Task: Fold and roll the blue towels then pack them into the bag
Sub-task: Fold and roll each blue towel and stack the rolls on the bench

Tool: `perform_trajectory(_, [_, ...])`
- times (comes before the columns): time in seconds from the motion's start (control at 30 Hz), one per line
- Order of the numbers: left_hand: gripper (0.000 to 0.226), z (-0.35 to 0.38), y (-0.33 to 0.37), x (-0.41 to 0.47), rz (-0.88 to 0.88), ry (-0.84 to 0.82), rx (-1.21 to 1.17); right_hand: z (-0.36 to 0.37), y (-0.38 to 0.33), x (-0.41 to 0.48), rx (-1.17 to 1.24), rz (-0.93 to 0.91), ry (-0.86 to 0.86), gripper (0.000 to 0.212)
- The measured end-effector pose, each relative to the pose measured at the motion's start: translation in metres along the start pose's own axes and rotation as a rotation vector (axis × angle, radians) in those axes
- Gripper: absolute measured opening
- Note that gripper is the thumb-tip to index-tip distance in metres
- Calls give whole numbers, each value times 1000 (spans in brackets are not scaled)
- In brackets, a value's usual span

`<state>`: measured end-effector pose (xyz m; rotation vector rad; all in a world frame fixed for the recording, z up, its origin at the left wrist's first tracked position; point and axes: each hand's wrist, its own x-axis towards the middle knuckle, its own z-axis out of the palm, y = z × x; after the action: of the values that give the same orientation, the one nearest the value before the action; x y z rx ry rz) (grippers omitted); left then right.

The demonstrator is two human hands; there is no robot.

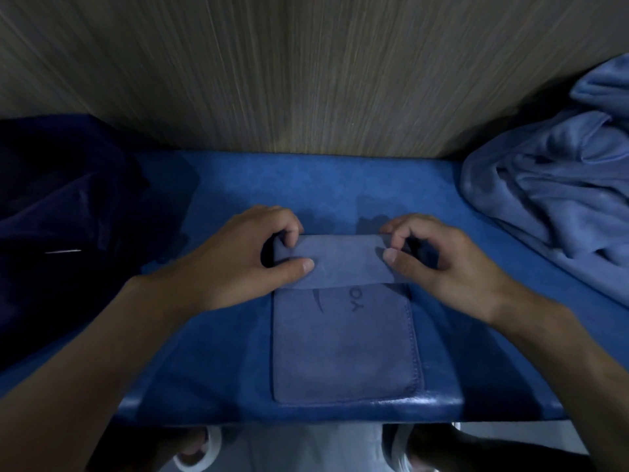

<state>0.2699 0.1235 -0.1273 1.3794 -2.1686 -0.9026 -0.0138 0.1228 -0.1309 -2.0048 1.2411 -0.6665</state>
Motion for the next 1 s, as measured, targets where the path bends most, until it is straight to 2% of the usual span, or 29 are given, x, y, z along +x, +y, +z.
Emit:
perform_trajectory(0.07, [41, -1, -1, 0, -51, -35, 40, -1, 1, -1, 2, 52, -8, 28])
perform_trajectory(0.1, [57, -2, -2, 0, -61, -56, 97, -2, 1, -2, -5, 86, -27, 34])
perform_trajectory(0.17, [81, -3, -2, 2, -59, -99, 219, -5, 0, -4, -73, 113, -76, 55])
perform_trajectory(0.2, [82, -3, -1, 2, -65, -123, 248, -6, -1, -5, -119, 117, -99, 65])
perform_trajectory(0.27, [69, -5, 3, 1, -86, -166, 249, -9, -5, -5, -185, 146, -144, 76])
perform_trajectory(0.33, [60, -5, 7, 0, -84, -195, 228, -12, -10, -5, -227, 197, -198, 75])
perform_trajectory(0.43, [51, -6, 10, -1, -111, -199, 154, -12, -11, -5, -161, 197, -215, 46])
perform_trajectory(0.6, [42, -2, 12, 1, -156, -19, 53, -7, -10, 0, -50, 145, -22, 38])
perform_trajectory(0.7, [37, 0, 14, 6, -32, 141, 68, 0, -13, 6, -166, 66, 138, 38])
perform_trajectory(0.77, [31, 0, 14, 7, 21, 175, 61, 3, -13, 8, -260, 22, 169, 40])
perform_trajectory(1.0, [39, -1, 14, -4, -2, 1, -90, 2, -12, 2, -184, -3, 39, 43])
